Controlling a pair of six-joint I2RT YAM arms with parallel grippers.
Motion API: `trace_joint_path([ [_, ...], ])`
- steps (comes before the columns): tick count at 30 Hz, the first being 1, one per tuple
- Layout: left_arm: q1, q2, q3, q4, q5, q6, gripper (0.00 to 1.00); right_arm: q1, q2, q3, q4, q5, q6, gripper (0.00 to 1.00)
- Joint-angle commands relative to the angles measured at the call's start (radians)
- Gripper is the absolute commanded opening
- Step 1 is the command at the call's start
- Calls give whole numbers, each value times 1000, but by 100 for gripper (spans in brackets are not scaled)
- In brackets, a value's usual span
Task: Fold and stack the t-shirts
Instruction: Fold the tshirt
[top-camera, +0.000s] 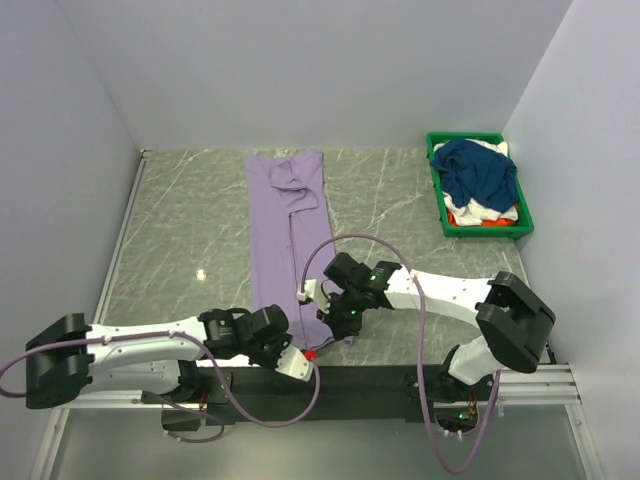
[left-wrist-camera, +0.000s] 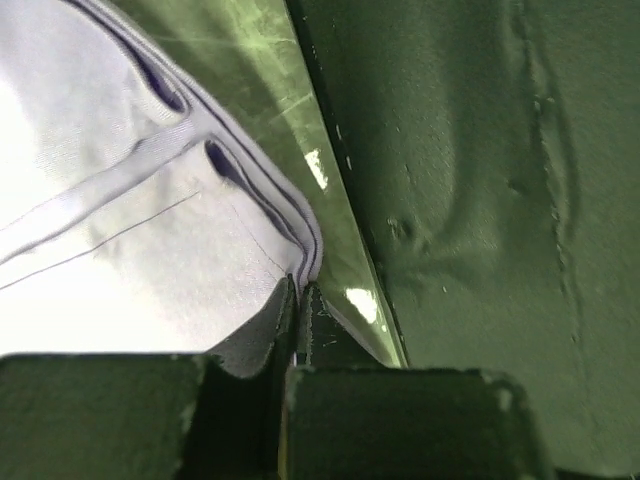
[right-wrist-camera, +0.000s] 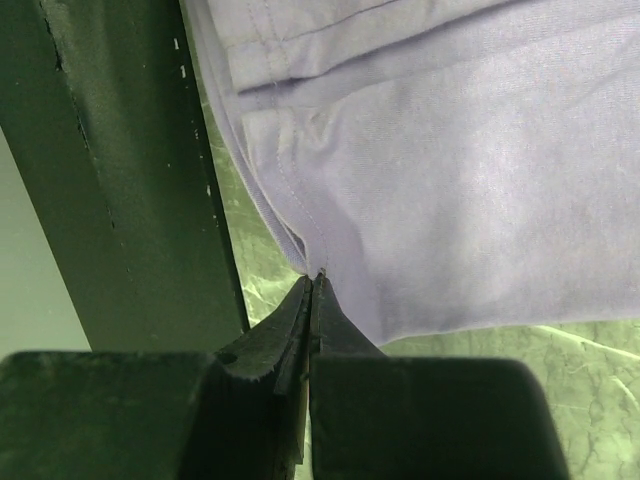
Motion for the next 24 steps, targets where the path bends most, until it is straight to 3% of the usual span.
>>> trace_joint_path([
  [1, -4, -87, 12, -83, 11, 3, 1, -7, -52, 24, -9, -16, 5, 0],
  [14, -33, -231, 232, -301, 261, -26, 1, 78, -285, 34, -87, -78, 37, 0],
  [19, -2, -326, 232, -393, 196, -20, 1, 38, -302, 48, -130, 42, -38, 0],
  [24, 122, -347, 195, -327, 106, 47, 1, -43, -218, 115, -90, 93, -135, 0],
])
